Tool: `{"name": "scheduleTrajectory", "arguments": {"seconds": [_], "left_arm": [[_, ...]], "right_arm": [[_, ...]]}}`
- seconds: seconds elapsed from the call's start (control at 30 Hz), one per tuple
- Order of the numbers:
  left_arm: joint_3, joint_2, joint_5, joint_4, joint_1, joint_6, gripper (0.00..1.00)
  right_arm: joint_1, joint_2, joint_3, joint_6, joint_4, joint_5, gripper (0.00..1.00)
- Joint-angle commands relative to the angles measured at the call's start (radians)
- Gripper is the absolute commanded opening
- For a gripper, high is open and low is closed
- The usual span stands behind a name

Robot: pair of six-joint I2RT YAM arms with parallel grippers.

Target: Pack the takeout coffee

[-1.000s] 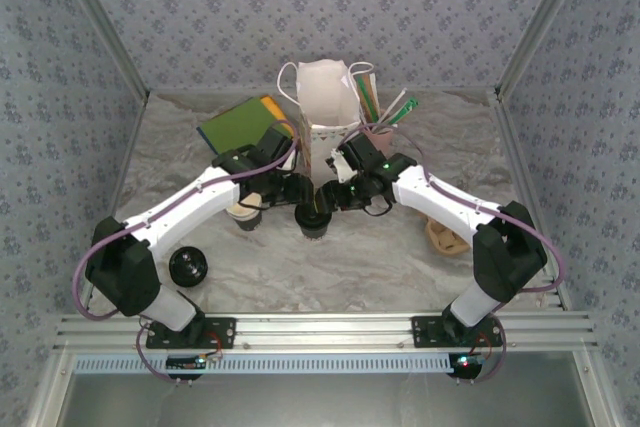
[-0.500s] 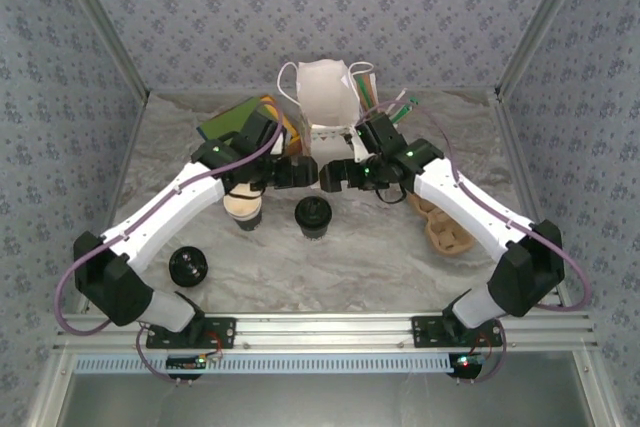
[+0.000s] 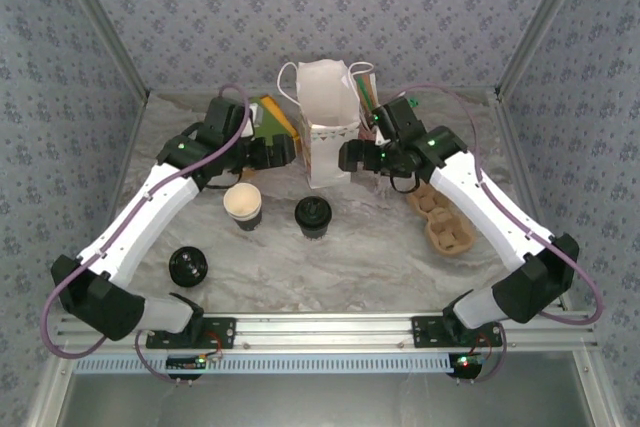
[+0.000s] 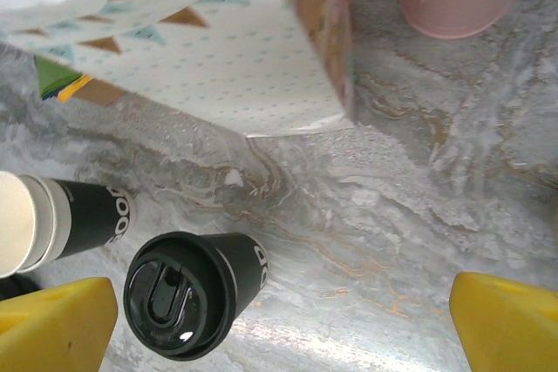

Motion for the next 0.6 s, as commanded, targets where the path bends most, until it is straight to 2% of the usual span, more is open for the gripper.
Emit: {"name": "scheduleTrajectory", "arguments": {"seconds": [0.0, 0.33, 0.57], "left_arm": [[0.039, -0.021, 0.009, 0.044, 0.017, 0.04, 1.0], [0.096, 0.02, 0.023, 0.022, 0.029, 0.079, 1.0], [0.119, 0.059, 0.086, 0.035, 0.026, 0.06, 1.0]], "right_arm": [[-0.029, -0.024, 0.042, 0.053, -0.076, 0.035, 1.0], [-0.13, -0.068, 0.031, 0.063, -0.085, 0.011, 1.0], [-0.193, -0.077, 0.011, 0.048, -0.094, -0.034, 1.0]]}}
